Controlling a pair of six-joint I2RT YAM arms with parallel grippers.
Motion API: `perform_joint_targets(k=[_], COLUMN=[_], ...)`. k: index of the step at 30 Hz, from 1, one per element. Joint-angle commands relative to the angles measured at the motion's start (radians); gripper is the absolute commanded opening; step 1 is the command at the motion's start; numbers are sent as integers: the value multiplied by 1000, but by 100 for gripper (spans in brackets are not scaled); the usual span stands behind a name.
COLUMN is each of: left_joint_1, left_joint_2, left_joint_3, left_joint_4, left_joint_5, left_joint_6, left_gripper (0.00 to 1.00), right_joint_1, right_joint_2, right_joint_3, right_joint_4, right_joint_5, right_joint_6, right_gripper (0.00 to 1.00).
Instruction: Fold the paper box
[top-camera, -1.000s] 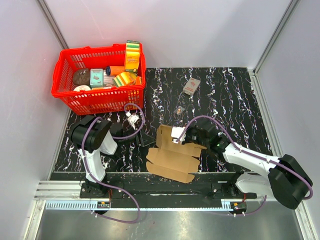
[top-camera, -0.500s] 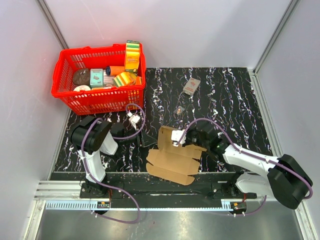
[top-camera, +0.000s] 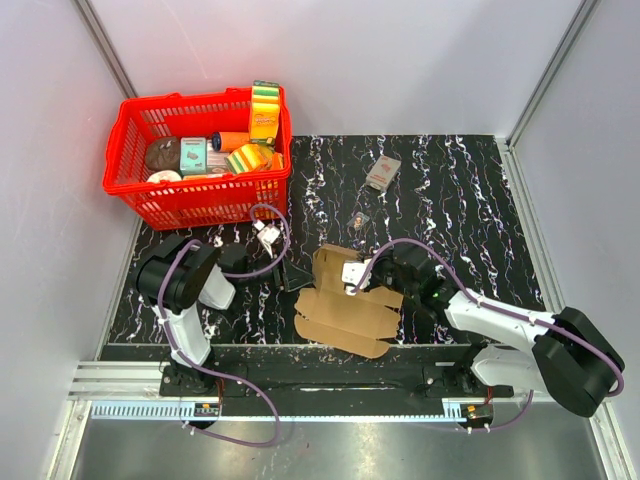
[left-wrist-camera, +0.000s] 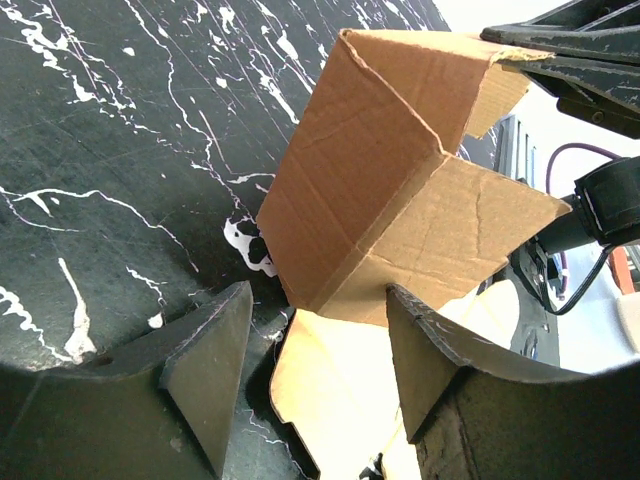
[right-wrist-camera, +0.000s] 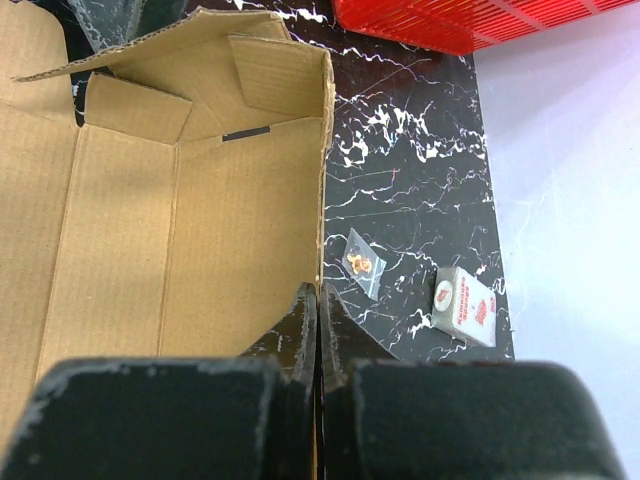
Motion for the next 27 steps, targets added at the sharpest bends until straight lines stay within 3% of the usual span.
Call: perform_joint_targets(k=[1, 27], left_joint_1=[-12, -41], left_joint_2=[-29, -40], left_joint_3=[34, 35], left_joint_4=[380, 381], left_joint_5=[26, 65], left_joint_6=[0, 2], left_gripper=[61, 60], right_joint_1=[13, 105], right_joint_2=[5, -9], right_joint_3=[2, -44], right_joint_4=[65, 78], right_joint_5=[14, 126], right_joint_6=[-26, -55], right_gripper=[0, 0])
